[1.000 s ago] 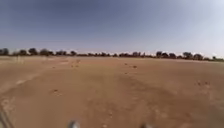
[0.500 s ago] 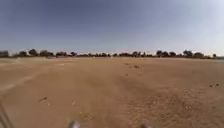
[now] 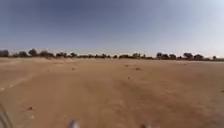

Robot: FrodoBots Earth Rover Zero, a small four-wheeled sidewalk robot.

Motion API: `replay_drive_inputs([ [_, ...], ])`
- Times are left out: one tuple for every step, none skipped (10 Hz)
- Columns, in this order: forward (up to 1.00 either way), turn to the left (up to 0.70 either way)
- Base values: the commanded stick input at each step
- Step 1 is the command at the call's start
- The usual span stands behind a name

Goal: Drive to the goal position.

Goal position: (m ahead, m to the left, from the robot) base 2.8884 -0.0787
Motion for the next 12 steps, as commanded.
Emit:
replay_drive_inputs([
  [0.7, 0.0],
  [0.7, 0.0],
  [0.7, 0.0],
  [0.7, 0.0],
  [0.7, 0.0],
  [0.7, 0.0],
  [0.7, 0.0],
  [0.7, 0.0],
  [0.7, 0.0],
  [0.7, 0.0],
  [0.7, 0.0],
  [0.7, 0.0],
])
